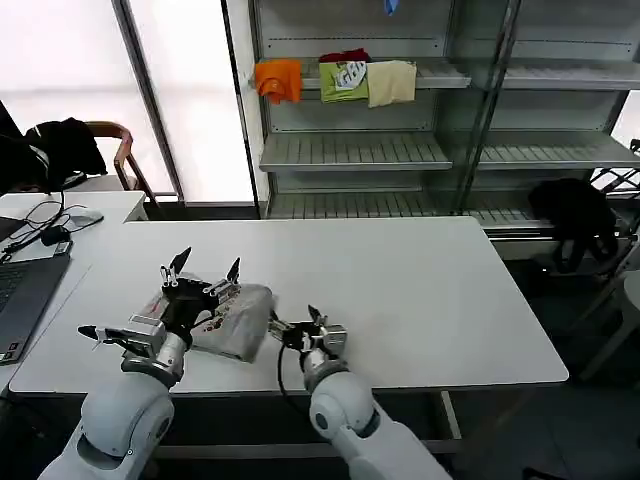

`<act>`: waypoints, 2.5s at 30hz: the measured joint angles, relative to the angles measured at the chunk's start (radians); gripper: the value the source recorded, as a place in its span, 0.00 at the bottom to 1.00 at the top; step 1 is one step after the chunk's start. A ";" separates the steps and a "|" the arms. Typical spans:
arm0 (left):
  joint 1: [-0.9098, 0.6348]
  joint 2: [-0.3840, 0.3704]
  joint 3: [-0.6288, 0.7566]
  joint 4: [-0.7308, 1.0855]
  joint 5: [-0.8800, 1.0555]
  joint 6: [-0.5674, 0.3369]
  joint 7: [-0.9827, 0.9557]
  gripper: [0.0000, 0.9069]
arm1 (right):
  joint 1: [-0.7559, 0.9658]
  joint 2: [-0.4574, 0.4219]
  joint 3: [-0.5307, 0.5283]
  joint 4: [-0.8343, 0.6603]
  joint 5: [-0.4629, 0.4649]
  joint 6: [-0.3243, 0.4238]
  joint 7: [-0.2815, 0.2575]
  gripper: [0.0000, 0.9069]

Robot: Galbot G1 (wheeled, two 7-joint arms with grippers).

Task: Fold and organize the clothes.

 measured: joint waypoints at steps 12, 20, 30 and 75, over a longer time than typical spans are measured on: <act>0.004 -0.009 0.003 0.005 0.002 -0.007 0.012 1.00 | 0.043 0.027 -0.041 -0.042 0.025 -0.099 -0.018 0.29; 0.005 -0.015 0.007 0.005 0.002 -0.009 0.014 1.00 | 0.060 0.018 -0.037 -0.073 0.032 -0.134 -0.083 0.23; 0.014 -0.015 0.006 -0.004 0.002 -0.010 0.018 1.00 | 0.078 0.012 -0.018 -0.116 0.022 -0.149 -0.181 0.00; 0.078 0.009 0.004 -0.066 -0.021 0.007 -0.001 1.00 | -0.086 -0.355 0.338 0.133 -0.098 -0.020 -0.231 1.00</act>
